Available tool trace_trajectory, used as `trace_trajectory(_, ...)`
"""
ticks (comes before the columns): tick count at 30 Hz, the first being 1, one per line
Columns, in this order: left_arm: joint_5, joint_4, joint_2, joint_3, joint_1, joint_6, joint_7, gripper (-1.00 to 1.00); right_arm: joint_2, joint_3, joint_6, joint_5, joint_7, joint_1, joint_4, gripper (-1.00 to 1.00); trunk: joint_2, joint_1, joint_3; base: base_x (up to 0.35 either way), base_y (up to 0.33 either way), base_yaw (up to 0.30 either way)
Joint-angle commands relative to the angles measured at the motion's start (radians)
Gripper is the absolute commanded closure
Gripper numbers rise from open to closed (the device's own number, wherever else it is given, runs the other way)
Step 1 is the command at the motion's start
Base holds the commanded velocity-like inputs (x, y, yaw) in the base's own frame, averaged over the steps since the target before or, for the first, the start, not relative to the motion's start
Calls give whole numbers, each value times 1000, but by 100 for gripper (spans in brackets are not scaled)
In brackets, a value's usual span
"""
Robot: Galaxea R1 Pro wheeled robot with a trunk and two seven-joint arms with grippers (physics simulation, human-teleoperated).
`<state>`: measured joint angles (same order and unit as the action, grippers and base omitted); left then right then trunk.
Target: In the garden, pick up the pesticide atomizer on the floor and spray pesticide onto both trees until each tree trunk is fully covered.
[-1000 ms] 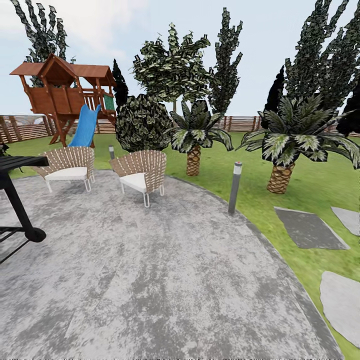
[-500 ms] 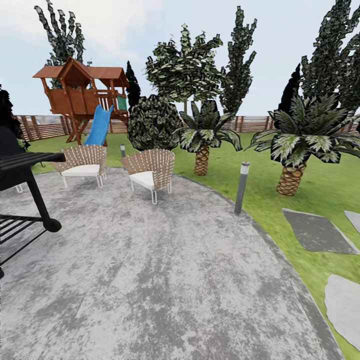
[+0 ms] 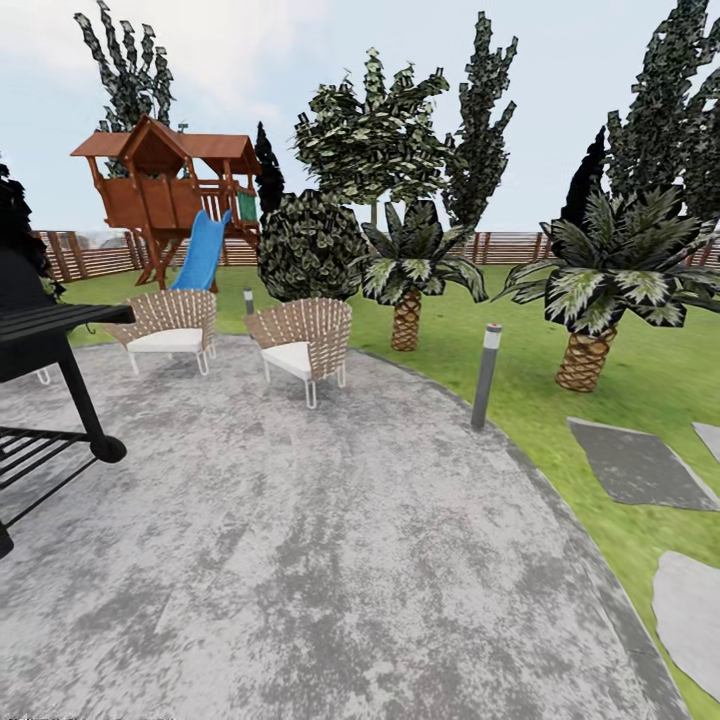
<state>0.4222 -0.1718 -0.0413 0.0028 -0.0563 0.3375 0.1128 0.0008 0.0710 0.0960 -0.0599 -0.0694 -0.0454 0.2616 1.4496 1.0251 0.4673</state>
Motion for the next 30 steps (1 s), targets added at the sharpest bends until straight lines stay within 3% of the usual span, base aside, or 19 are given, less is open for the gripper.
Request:
trace_trajectory(1,10,1,0,0,-1,2,8,-100,1,7,4,-6,0,-1,-1,-100,0,0,1,-1,-52,71)
trace_trajectory(11,9,1,0,0,-1,3,8,-100,1,8,4,-6,0,-1,-1,-100,0,0,1,0,-199,15)
trace_trajectory(20,10,1,0,0,-1,3,8,-100,-1,9,4,-5,1,-1,-1,-100,0,0,1,77,-251,-192)
trace_trajectory(30,10,1,0,0,-1,2,8,-100,-1,2,4,-6,0,-1,-1,-100,0,0,1,53,-55,-80)
